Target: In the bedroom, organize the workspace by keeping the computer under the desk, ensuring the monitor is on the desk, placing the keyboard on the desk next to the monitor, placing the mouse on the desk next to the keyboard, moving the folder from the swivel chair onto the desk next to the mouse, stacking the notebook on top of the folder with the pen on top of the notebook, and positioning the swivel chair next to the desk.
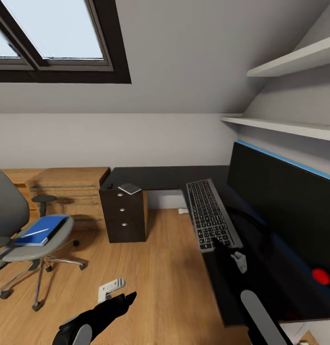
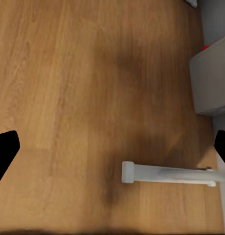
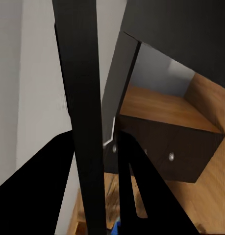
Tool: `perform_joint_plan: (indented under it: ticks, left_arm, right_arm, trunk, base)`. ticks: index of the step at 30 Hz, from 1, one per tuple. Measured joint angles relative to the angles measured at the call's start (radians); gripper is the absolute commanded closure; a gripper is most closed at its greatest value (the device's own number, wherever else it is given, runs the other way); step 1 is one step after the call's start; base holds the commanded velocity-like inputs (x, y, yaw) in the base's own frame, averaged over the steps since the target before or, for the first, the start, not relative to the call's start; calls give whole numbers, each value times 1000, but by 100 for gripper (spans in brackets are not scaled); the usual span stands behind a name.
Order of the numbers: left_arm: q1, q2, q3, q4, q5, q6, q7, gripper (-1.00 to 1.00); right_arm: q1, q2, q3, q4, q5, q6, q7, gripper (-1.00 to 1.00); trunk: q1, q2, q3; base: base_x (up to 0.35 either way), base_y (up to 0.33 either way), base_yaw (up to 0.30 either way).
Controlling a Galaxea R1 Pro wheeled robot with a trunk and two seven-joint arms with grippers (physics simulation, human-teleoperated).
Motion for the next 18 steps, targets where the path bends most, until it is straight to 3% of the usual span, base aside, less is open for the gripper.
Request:
perform_joint_plan:
  ticks: [4, 10, 18]
  left_arm:
    - [0, 1, 0, 0, 0, 0, -1, -100]
    - [0, 2, 1, 0, 0, 1, -1, -100]
    - [0, 1, 2, 0, 0, 2, -1, -100]
  right_arm:
    - [0, 1, 1, 5, -1, 1, 0, 100]
    - [0, 1, 1, 9, -2, 5, -1, 100]
    - [0, 2, -17, 72, -5, 122, -1, 100]
  trunk:
    - [0, 0, 0]
    - [0, 0, 0]
    - [0, 0, 0]
  base:
    - [-119, -240, 0]
    - [-16, -49, 0]
    - [-1, -3, 0]
